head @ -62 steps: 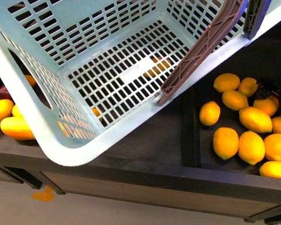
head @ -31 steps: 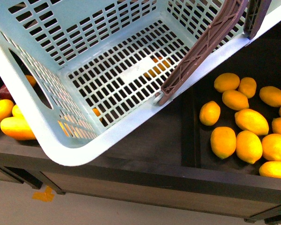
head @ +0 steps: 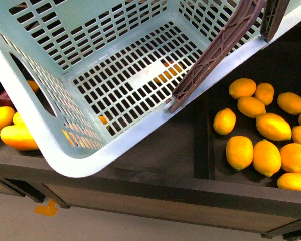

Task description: Pick lemon and mango into basket

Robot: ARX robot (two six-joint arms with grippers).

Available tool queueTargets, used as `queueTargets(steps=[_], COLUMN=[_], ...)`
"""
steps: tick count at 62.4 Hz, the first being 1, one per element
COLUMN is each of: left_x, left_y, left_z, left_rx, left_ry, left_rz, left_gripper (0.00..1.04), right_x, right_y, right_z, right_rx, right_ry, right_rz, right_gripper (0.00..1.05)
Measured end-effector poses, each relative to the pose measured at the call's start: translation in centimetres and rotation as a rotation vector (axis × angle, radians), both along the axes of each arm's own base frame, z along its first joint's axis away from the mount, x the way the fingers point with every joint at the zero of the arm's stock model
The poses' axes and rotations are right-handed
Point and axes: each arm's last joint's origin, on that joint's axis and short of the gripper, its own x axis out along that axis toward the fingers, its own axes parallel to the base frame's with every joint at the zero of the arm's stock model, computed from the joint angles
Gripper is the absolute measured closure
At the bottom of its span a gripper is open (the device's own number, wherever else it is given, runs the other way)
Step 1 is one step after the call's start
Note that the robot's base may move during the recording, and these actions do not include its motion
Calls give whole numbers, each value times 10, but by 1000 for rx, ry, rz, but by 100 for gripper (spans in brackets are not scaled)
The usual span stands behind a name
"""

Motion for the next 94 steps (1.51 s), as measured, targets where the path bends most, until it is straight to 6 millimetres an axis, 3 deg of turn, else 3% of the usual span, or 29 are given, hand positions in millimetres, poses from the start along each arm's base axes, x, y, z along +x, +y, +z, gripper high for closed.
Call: queueTargets(steps=[18, 31, 43, 52, 55, 58, 63, 66, 77, 83, 94], left_x=[0, 0, 0, -1, -1, 0, 0, 0, -2, 0, -1], left_y=[0, 0, 0, 0, 0, 0, 1, 2, -2, 1, 0], left_z=[0, 0, 0, -2, -2, -2, -2, -2, -2, -2, -2], left_rx=[0, 0, 0, 0, -2, 1, 7, 5, -5, 3, 1], left_ry=[0, 0, 0, 5, 10, 6, 2, 4, 11, 6, 6], left_rz=[0, 0, 0, -6, -2, 5, 10, 11, -14, 8, -2], left_gripper=[88, 88, 88, 88, 88, 88, 88, 88, 88, 88, 88], right_x=[6, 18, 26, 15, 8, -6, -37, -57, -91, -116, -145], right_y=[91, 126, 125, 102, 82, 53, 24, 22, 24, 24, 24], right_z=[-11, -25, -32, -22, -16, -16, -33, -47, -68, -77, -88], right_rx=[44, 47, 87, 93, 78, -62, -299, -396, -471, -484, -494], right_ry=[61, 111, 128, 78, 48, -121, -240, -246, -240, -245, -244], right_rz=[213, 269, 234, 144, 54, -152, -277, -271, -242, -240, -238], right_gripper=[39, 37, 7, 9, 9, 19, 37, 49, 77, 101, 103])
